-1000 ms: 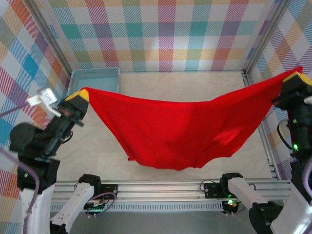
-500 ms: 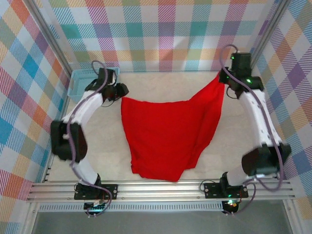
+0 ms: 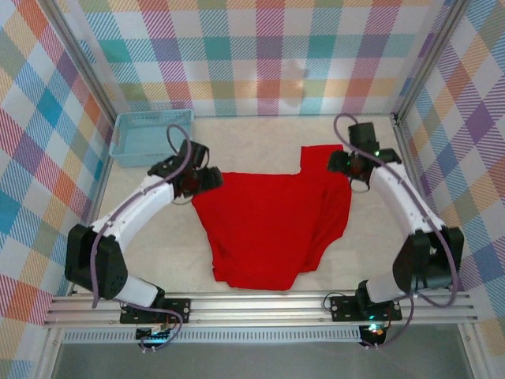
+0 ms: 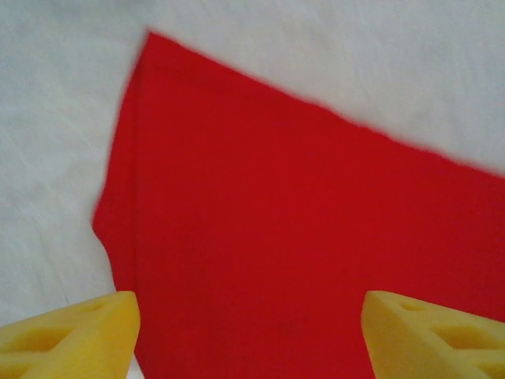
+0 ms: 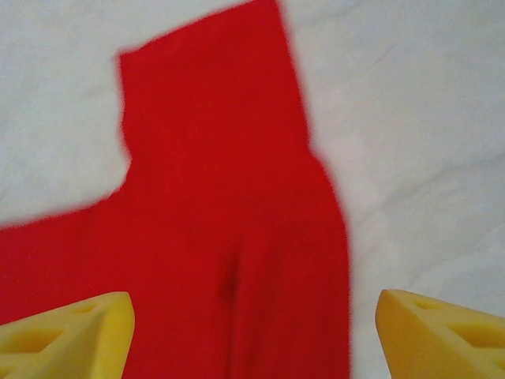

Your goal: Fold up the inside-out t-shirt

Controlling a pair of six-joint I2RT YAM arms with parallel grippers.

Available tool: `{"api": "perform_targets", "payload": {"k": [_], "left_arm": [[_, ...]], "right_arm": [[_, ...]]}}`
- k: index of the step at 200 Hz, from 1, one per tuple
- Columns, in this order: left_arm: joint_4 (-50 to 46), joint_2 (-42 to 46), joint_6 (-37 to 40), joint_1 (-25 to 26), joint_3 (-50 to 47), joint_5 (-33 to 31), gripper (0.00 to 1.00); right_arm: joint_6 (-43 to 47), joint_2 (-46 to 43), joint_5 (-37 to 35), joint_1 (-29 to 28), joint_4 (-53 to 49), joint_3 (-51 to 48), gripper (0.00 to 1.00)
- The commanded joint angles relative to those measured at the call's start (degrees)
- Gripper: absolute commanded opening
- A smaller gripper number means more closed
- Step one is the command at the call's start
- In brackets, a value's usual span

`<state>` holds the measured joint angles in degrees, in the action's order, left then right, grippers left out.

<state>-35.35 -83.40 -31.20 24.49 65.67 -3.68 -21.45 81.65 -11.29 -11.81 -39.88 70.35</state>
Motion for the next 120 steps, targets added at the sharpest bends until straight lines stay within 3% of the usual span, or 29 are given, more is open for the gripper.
{"api": "perform_targets", "payload": {"k": [1,48,83,120], "left_arm": [[3.8,-0.7,-3.9,4.1,-6.8,1.5,0.71],[11.1,-7.7,-8.1,7.3,-11.3,3.5,0.67],[15.3,-15.9,-8.5,6.8,-8.8,4.0,0.64],[18.7,-26.0,-8.1,3.4,-2.0,6.5,0.62]], "right_arm": [[-5.1,-4.0,5.4,-6.1,-0.7,-9.3,0.78],[-15.5,-6.7,11.7,-15.6,6.0,-24.1,0.73],[-17.3,1.8,11.6,-14.6,11.8,-25.0,0.72],[-14.5,14.7,13.3,-7.8,15.3,-17.2,0.69]]}}
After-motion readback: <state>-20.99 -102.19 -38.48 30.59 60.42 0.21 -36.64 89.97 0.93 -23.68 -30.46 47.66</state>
